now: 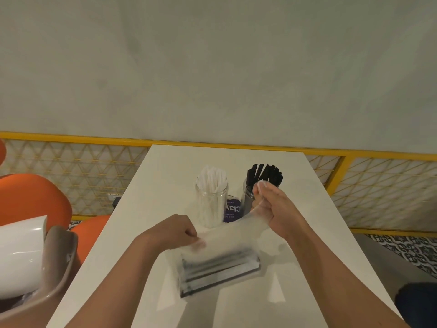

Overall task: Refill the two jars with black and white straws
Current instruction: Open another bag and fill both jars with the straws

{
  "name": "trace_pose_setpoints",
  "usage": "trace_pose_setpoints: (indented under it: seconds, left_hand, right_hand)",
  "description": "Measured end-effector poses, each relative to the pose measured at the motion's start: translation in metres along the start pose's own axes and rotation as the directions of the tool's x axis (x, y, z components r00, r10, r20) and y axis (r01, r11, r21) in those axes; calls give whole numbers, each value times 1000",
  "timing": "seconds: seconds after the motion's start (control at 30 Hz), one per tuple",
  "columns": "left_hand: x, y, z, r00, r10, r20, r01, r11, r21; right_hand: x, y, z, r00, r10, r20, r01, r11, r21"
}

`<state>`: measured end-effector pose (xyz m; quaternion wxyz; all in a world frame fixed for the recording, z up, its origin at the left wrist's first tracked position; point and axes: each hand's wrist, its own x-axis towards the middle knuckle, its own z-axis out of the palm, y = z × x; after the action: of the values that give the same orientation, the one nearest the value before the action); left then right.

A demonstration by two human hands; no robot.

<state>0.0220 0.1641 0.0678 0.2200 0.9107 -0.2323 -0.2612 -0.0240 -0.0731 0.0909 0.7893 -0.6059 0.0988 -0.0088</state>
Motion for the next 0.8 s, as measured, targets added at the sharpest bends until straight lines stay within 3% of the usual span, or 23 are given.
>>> trace_pose_setpoints:
  seconds: [0.1, 0.2, 0.3, 0.37, 0.43, 0.5, 0.6, 0.67, 0.7, 0.73, 0.77, 0.8]
  left_hand:
    - [6, -1, 6, 980, -65, -188, 105, 972, 212]
    - [10, -10, 13, 929, -136, -344, 191, 973, 130]
    - [10, -24, 19, 908, -224, -355, 244, 970, 11]
    - [11, -30, 22, 889, -244, -387, 227, 970, -90]
    - [12, -27, 23, 877, -283, -389, 139, 923, -358]
    - [10, -20, 22, 905, -310, -291, 7, 695, -719]
    - [9, -15, 22, 953, -275, -124, -46, 273, -961]
    - [8, -19, 23, 970, -236, -62, -44, 84, -995]
    - [6, -23, 23, 976, -217, -36, -33, 15, -999]
    - [4, -26, 24, 977, -214, -11, -21, -43, -999]
    - [2, -30, 26, 972, -234, 15, -7, -94, -995]
    - [1, -35, 29, 963, -267, 40, 2, -140, -990]
  right_hand:
    - [-1, -4, -4, 993, -34, 110, 47, 993, -112]
    - [-2, -8, -7, 982, 46, 182, 21, 936, -350]
    - [1, -5, 0, 964, 266, -11, -221, 777, -590]
    - [0, 8, 1, 980, 199, -17, -151, 682, -716]
    - [-3, 22, 6, 986, 161, 35, -36, 420, -907]
    - [-5, 35, 12, 973, 230, -7, -55, 203, -978]
    - [-2, 56, 14, 961, 275, -42, -69, 89, -994]
    - [1, 70, 8, 956, 287, -54, -81, 83, -993]
    - [2, 74, 3, 952, 299, -65, -109, 135, -985]
    - [4, 76, -3, 945, 314, -90, -168, 230, -959]
    - [4, 76, -8, 928, 345, -138, -276, 390, -879]
    - [4, 73, -13, 890, 407, -207, -430, 591, -683]
